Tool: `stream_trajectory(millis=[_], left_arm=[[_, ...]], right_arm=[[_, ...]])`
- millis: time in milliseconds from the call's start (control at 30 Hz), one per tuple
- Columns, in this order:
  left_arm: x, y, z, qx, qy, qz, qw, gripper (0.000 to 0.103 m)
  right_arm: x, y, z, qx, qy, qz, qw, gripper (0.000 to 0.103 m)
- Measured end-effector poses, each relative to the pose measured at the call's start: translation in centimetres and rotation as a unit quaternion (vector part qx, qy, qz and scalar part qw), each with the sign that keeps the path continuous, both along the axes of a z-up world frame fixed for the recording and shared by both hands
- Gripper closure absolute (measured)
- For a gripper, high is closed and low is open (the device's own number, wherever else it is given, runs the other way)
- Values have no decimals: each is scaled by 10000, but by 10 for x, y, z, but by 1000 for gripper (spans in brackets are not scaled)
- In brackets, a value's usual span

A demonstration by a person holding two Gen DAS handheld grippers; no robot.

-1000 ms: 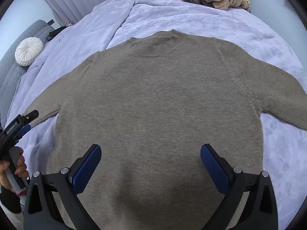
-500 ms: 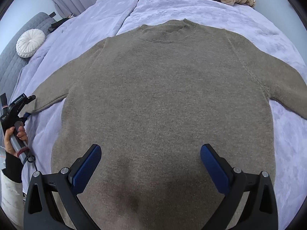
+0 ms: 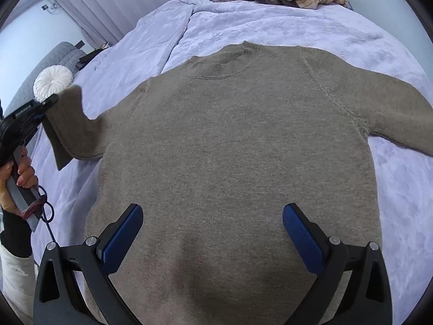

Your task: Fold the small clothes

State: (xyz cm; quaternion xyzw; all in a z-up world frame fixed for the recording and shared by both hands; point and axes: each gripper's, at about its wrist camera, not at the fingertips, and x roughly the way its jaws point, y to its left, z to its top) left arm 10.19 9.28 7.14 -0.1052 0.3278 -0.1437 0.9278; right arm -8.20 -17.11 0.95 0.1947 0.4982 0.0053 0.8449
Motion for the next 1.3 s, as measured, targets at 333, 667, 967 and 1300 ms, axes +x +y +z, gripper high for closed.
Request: stream_trajectory(millis=[333, 667, 967, 1300], left_arm=[[-16, -184, -87, 1433, 776, -1421, 9763, 94], [-58, -108, -58, 1445, 262, -1075, 9833, 14], [-9, 43, -91, 879, 1325, 938, 9828, 14], [-5, 32, -129, 1260, 1580, 889, 9753, 14]], right_arm=[[-27, -72, -11, 308, 95, -698, 9970, 0], [3, -59, -15, -376, 113, -178, 9991, 0], [89, 89, 5, -2636, -869, 2028, 9391, 6], [155, 148, -32, -3239, -976, 2396, 9100, 96]])
